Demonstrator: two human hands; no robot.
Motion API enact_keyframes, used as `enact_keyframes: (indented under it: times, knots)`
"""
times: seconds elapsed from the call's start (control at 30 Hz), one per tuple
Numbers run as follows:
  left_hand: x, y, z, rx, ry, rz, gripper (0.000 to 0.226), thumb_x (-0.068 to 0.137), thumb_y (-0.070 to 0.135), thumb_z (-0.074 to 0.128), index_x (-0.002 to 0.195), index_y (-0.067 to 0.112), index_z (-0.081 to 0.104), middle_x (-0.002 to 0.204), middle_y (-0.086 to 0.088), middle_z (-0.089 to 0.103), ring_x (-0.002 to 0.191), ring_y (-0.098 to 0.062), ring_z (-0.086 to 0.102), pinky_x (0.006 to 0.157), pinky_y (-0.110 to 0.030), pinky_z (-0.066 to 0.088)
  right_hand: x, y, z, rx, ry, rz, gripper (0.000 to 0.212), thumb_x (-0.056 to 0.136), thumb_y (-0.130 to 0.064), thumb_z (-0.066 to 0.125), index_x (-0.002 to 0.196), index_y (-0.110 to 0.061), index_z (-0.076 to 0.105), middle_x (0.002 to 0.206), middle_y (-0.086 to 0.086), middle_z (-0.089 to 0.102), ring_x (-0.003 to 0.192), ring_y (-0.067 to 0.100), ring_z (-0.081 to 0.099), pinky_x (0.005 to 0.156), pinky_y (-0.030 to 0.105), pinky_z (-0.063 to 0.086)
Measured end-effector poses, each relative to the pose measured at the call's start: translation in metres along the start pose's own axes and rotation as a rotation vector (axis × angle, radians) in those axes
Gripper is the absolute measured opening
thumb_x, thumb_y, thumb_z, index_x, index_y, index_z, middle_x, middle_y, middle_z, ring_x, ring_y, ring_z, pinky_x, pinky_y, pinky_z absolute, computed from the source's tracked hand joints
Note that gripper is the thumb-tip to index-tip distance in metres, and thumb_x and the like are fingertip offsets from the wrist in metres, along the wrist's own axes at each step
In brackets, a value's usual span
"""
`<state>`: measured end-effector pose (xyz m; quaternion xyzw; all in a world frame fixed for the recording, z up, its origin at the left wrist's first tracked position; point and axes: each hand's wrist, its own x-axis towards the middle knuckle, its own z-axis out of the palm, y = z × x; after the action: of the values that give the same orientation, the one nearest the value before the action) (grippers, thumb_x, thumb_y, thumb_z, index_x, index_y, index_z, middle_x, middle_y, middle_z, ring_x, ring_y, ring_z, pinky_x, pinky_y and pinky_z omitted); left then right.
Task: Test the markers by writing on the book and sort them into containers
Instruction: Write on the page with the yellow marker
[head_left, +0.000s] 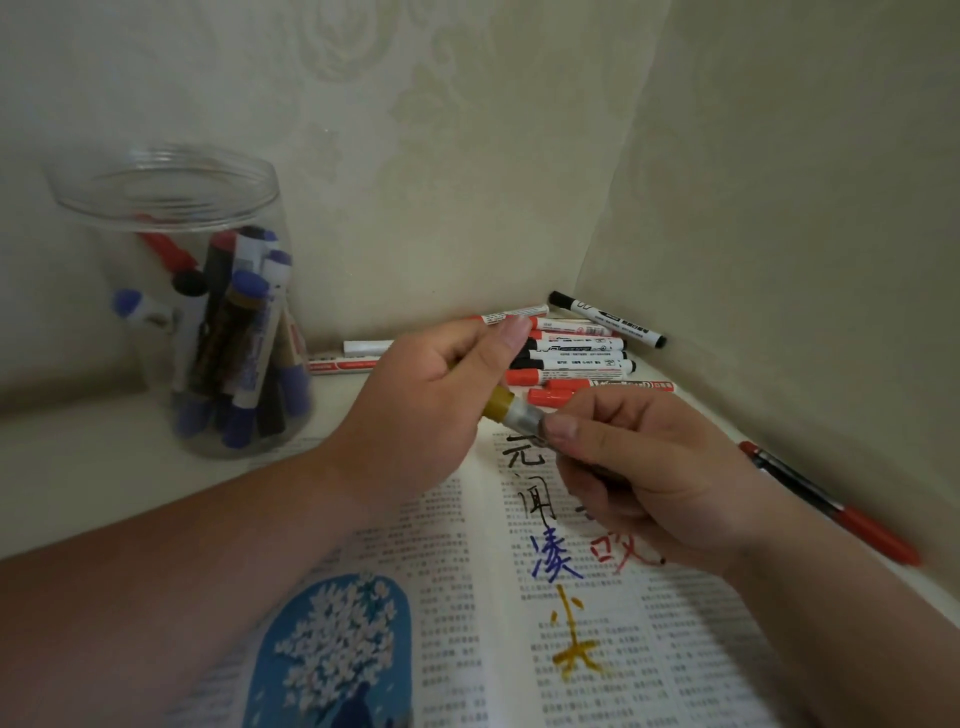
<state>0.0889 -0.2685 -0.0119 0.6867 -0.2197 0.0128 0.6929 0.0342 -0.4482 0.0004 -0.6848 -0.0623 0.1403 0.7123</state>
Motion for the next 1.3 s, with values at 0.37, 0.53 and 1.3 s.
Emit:
enact_keyframes:
  times: [0.37,0.53,1.3]
  knots:
    - [0.003,-0.012,0.002,-0.248,-0.163,-0.090,0.050,0.082,0.060,0.064,0.102,0.014,0.060,0.084,-0.012,0.069,0.068,-0.032,0.062,0.063,-0.044,0.053,0.006,0.004,-0.017,-0.136,0.168,-0.126,0.021,0.075,-0.025,0.081,0.076,-0.008,0.068,0.055,0.008,0.051,0.041,0.012,0.037,0.041,0.020,0.030]
    - [-0.009,-0.010,0.005,0.334,-0.328,0.020,0.024,0.085,0.054,0.069,0.105,0.041,0.063,0.095,0.016,0.067,0.082,-0.004,0.065,0.074,-0.026,0.054,0.004,0.003,-0.016,-0.078,0.211,-0.247,0.007,0.079,-0.012,0.070,0.073,-0.014,0.067,0.060,0.019,0.059,0.041,0.020,0.049,0.037,0.019,0.034]
    - [-0.015,0.000,0.011,0.464,-0.435,0.144,0.022,0.092,0.051,0.049,0.104,0.035,0.057,0.079,0.027,0.063,0.072,0.005,0.059,0.064,-0.010,0.041,0.005,0.007,-0.003,-0.023,0.190,-0.354,0.021,0.080,-0.007,0.068,0.067,-0.014,0.053,0.047,0.002,0.041,0.036,0.009,0.034,0.042,0.016,0.029]
